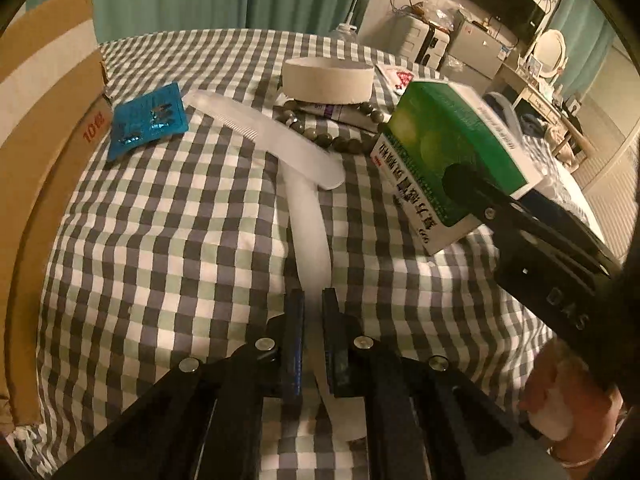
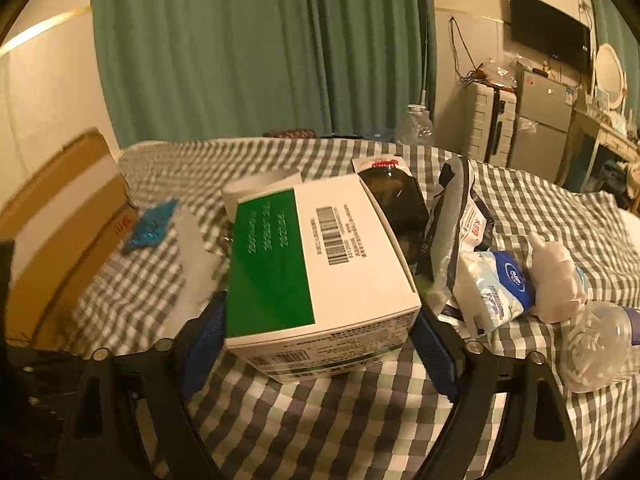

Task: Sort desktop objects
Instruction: 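Grasp the white tube with the left gripper while the right grasps the medicine box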

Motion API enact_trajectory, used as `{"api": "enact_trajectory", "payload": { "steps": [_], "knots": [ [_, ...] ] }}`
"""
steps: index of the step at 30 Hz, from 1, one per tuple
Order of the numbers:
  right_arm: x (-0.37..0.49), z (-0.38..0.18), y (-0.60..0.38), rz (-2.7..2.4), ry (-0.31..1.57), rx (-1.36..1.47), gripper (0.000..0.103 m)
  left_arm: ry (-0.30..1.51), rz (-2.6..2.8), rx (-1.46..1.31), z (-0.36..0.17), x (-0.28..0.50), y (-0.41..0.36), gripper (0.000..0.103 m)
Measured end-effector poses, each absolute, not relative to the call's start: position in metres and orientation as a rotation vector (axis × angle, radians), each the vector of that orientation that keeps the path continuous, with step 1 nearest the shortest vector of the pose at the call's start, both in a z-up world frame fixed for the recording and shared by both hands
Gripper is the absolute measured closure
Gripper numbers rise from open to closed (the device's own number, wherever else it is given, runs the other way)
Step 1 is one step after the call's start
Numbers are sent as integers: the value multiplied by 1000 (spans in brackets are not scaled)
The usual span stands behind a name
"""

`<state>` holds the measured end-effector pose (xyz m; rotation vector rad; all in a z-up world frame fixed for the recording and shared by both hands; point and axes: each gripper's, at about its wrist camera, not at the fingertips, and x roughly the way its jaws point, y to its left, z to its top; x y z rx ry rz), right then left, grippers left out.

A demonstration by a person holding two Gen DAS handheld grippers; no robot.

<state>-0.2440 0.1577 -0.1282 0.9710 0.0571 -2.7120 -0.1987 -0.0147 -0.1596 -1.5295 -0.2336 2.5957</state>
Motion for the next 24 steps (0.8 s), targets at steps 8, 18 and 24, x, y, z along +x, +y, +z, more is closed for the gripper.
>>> {"api": "enact_trajectory", "payload": {
  "steps": [8, 18, 24],
  "knots": [
    [-207, -114, 172, -2747, 53, 1063, 23, -213, 2614, -1486, -164, -207, 0, 91],
    [-134, -88, 200, -2821, -10, 1123, 24, -214, 2493, -1441, -130, -162, -2, 96],
    [-104, -55, 201, -2883, -79, 1010, 24, -208, 2505, -1352, -94, -131, -3, 96]
  ]
}}
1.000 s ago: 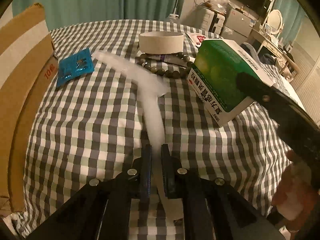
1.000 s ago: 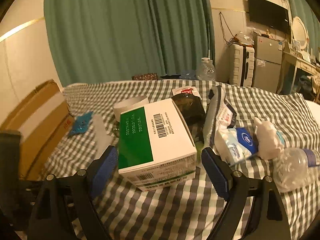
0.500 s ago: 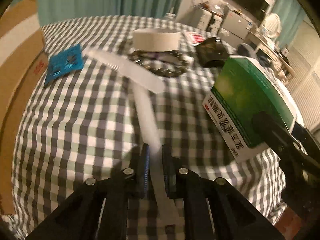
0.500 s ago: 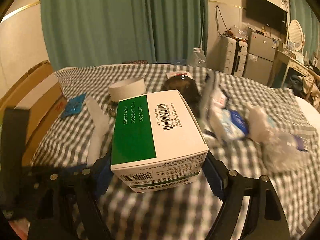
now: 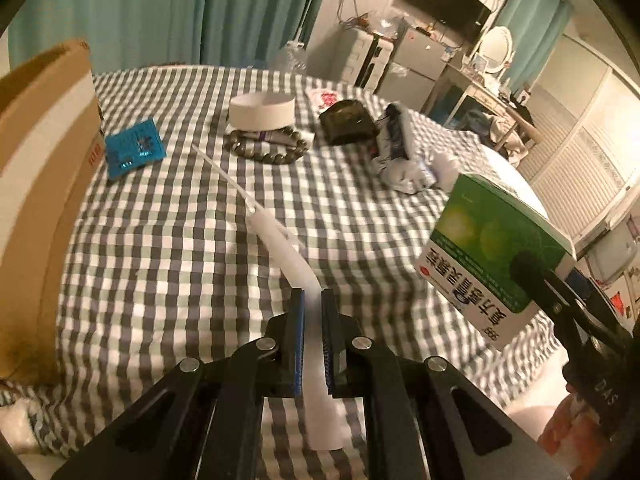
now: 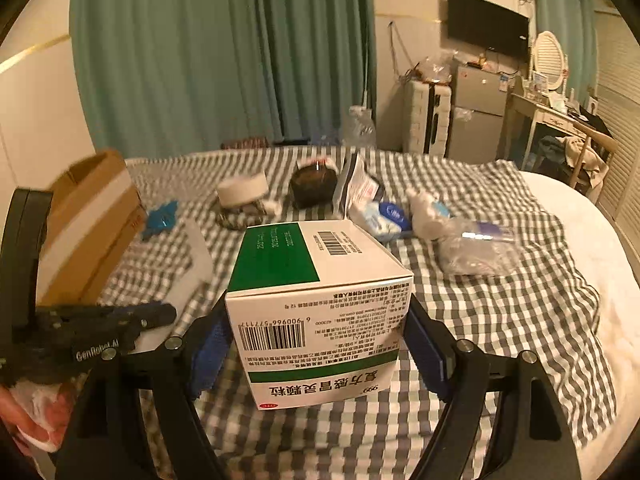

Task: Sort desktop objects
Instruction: 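Grasp the white tube with the left gripper while the right grasps the medicine box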

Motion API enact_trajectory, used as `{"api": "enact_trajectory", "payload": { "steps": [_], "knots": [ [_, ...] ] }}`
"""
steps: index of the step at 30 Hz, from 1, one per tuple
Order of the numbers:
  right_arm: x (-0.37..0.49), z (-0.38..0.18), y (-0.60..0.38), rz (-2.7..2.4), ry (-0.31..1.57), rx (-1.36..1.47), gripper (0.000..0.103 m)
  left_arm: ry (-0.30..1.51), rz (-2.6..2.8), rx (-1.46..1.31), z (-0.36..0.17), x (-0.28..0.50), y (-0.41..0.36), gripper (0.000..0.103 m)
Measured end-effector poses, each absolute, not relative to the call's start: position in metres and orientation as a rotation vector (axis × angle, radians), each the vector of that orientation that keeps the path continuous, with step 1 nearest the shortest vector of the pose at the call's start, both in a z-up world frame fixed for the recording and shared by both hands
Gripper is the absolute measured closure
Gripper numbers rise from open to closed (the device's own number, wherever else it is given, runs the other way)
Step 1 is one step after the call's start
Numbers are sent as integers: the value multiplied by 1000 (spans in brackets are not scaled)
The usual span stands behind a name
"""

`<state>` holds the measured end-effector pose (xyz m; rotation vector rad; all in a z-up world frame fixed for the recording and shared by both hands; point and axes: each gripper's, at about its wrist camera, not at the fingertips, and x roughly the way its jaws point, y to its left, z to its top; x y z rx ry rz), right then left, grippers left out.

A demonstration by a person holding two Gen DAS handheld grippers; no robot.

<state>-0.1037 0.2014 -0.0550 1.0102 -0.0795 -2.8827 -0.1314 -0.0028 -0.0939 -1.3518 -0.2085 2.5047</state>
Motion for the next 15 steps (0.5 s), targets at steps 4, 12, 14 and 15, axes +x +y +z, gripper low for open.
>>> {"api": "enact_trajectory", "payload": {
  "steps": [4, 12, 14, 15],
  "knots": [
    [-95, -55, 193, -2877, -102, 1023, 24, -191, 2509, -1377, -92, -120, -6, 96],
    [-86, -51, 190, -2875, -107, 991, 24, -309, 2548, -1360, -80, -108, -26, 96],
    [-89, -54, 190, -2871, -110, 1000, 24, -243, 2556, -1383, -82, -111, -22, 96],
    [-90, -56, 191, -2868, -112, 1006, 24, -224, 2555, -1400, -86, -112, -20, 96]
  ]
}}
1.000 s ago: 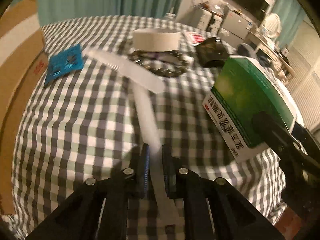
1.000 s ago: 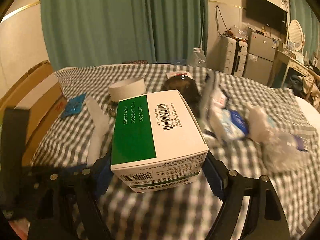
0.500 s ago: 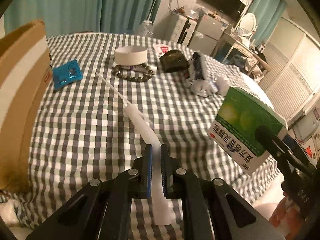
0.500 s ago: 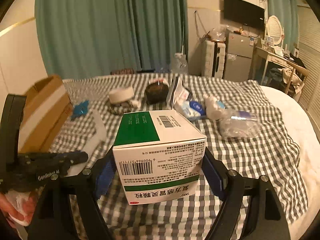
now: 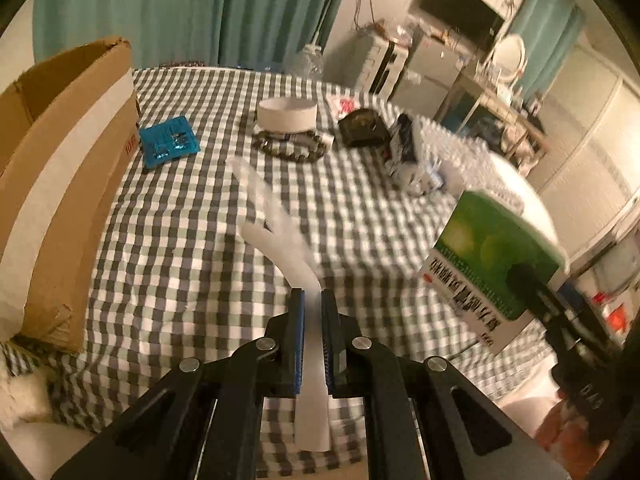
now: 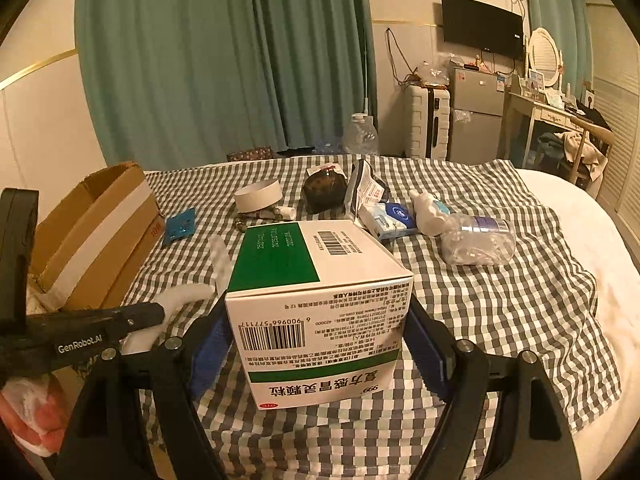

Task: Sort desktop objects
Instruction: 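Grasp the white tube with the left gripper while the right grasps the medicine box, then carry the tube and medicine box into the cardboard box and release them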

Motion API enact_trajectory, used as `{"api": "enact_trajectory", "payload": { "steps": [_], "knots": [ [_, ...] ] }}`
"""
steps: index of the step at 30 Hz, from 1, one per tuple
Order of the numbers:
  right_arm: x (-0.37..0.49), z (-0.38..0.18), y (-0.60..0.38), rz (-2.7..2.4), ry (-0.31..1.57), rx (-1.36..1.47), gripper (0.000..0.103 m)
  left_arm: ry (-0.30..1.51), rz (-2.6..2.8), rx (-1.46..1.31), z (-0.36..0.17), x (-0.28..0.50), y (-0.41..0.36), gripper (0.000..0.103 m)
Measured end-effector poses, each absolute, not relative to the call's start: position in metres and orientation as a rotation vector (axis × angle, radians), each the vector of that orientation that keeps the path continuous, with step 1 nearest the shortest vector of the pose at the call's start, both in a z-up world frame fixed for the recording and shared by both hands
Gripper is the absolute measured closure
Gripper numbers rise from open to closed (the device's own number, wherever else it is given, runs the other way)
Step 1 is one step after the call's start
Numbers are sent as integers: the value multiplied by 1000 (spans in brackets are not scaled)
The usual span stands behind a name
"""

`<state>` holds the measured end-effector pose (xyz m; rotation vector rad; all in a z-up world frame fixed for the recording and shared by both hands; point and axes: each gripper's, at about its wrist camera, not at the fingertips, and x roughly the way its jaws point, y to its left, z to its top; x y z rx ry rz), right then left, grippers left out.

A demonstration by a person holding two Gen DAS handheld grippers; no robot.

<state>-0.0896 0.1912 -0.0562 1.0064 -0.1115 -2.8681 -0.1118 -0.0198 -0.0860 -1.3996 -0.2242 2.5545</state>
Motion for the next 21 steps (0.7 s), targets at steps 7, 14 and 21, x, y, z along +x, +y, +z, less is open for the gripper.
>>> {"api": "enact_trajectory", "payload": {
  "steps": [7, 14, 21],
  "knots": [
    [-100, -71, 205, -2852, -163, 1053, 24, -177, 2469, -1660, -154, -126, -6, 91],
    [-109, -81, 225, -2854, -287, 1096, 24, -100, 2473, -1695, -163, -130, 1, 94],
    [-95, -68, 224, -2889, -324, 1073, 24, -305, 2490, -1546, -118, -116, -20, 94]
  ]
}}
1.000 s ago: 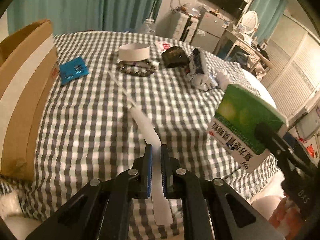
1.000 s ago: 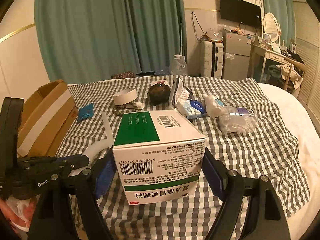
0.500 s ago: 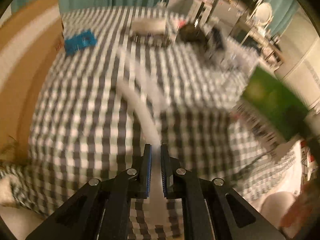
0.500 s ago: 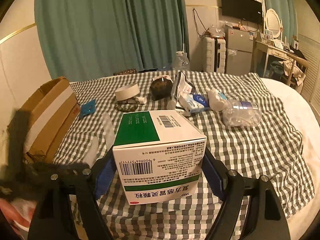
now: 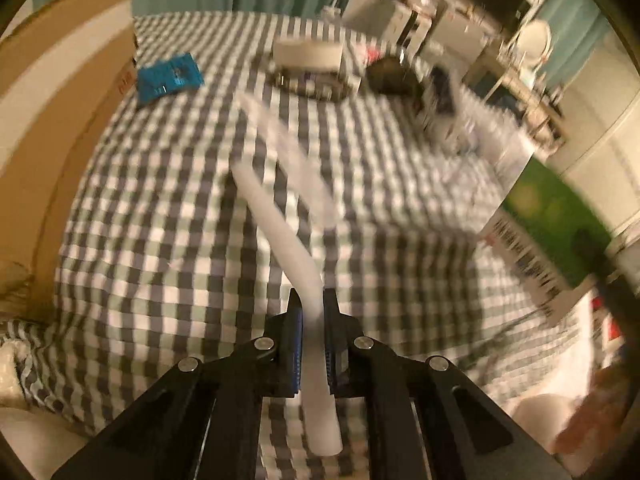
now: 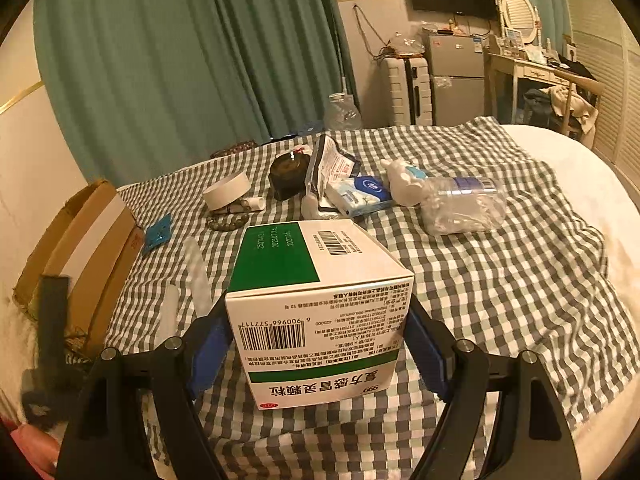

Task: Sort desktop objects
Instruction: 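Carry the tube and medicine box into the cardboard box and release them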

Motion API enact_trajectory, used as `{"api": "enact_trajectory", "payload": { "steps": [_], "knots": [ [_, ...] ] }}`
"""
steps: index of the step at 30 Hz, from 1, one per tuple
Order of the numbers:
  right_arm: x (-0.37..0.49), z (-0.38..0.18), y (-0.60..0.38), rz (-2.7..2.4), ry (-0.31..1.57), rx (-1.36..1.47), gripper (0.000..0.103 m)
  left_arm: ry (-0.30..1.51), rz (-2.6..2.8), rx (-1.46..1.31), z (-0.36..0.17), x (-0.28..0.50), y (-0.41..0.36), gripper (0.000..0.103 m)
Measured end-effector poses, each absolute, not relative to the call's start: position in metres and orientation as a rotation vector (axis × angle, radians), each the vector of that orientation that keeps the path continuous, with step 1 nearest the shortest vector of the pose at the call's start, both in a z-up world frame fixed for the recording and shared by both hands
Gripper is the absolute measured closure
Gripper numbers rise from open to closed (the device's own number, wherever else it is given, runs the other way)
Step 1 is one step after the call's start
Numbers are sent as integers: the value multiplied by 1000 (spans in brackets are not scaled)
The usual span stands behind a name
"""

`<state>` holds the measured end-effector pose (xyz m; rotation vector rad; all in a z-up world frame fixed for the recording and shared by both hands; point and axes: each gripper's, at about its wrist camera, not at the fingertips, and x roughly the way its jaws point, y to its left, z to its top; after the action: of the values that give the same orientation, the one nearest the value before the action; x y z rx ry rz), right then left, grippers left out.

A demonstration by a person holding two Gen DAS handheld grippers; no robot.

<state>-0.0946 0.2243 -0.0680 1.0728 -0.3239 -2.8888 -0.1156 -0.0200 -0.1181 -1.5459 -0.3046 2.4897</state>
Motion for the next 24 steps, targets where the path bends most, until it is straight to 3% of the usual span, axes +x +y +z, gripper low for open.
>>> {"api": "enact_trajectory", "payload": {
  "steps": [8, 17, 24],
  "knots": [
    [-74, -15, 195, -2896, -320, 933, 24, -323, 2552, -1325, -24, -115, -45, 94],
    [-79, 63, 124, -2818, -347, 830, 24, -45, 2589, -1153, 81, -132, -77, 94],
    [-108, 116, 50, -2742, -303, 724, 24, 14, 2706, -1148, 116, -152, -161, 94]
  ]
}}
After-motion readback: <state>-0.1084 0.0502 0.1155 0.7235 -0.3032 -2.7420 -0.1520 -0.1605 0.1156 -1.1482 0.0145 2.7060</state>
